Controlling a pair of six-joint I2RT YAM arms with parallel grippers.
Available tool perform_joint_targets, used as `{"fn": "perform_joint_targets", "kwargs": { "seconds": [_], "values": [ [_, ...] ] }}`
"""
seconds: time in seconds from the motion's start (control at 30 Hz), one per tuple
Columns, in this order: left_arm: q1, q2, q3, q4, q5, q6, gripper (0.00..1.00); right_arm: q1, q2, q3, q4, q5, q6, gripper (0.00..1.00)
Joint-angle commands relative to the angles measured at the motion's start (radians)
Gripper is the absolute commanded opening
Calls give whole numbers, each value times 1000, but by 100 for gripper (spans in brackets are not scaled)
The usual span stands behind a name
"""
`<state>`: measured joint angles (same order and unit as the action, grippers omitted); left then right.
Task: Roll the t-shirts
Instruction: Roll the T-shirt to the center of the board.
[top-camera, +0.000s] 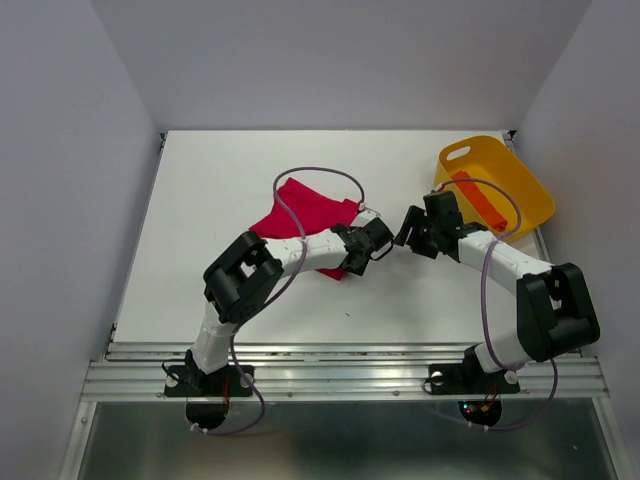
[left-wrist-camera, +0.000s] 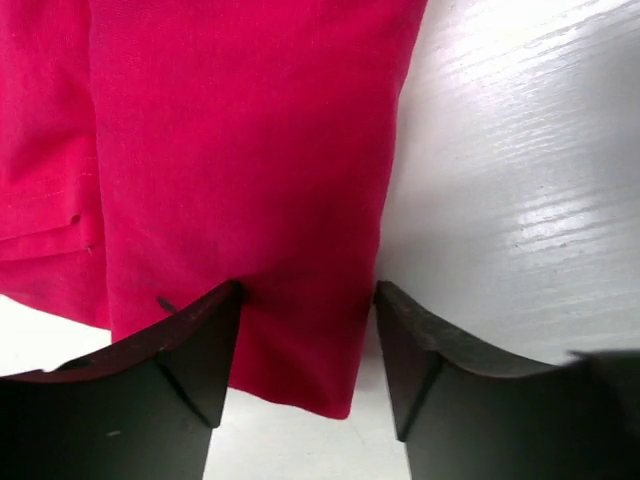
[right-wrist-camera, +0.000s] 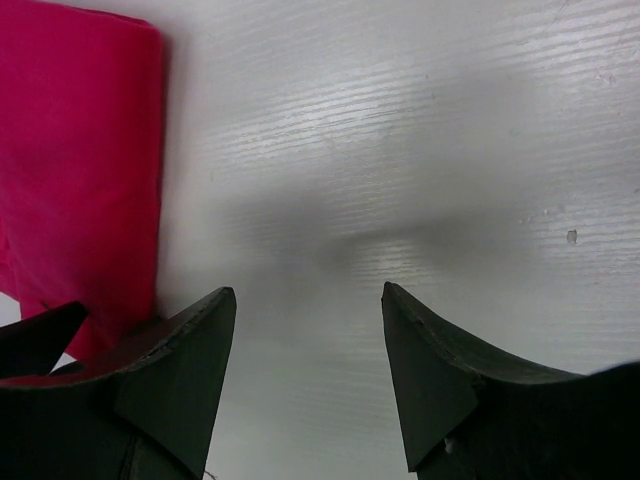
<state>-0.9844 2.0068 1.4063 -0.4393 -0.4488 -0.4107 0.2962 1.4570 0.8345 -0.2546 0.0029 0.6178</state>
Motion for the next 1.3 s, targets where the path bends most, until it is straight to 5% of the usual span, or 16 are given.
{"fn": "perform_joint_targets", "kwargs": {
  "seconds": [0.0,0.1,0.17,0.47,1.0,1.13,1.27],
  "values": [
    [1,29,53,-23,-56,18,63,4,-29,-5,11,-43,8,66],
    [15,26,45,7,-7,44,37,4,-33,-15,31,-95,20,66],
    [24,4,20,36,73,84,0,4,-37,-25,70,-135,39,69],
    [128,-195,-147,235,418,141,0,27,25,-60,321,-365,177,92],
    [178,-312,-314,355,642,121,0,107,308,31,566,-432,341,92],
    [179,-327,-325,355,645,125,0,116,364,51,610,-443,375,83],
    [181,-347,-334,353,644,134,0,126,387,55,630,-435,407,53]
  ]
}}
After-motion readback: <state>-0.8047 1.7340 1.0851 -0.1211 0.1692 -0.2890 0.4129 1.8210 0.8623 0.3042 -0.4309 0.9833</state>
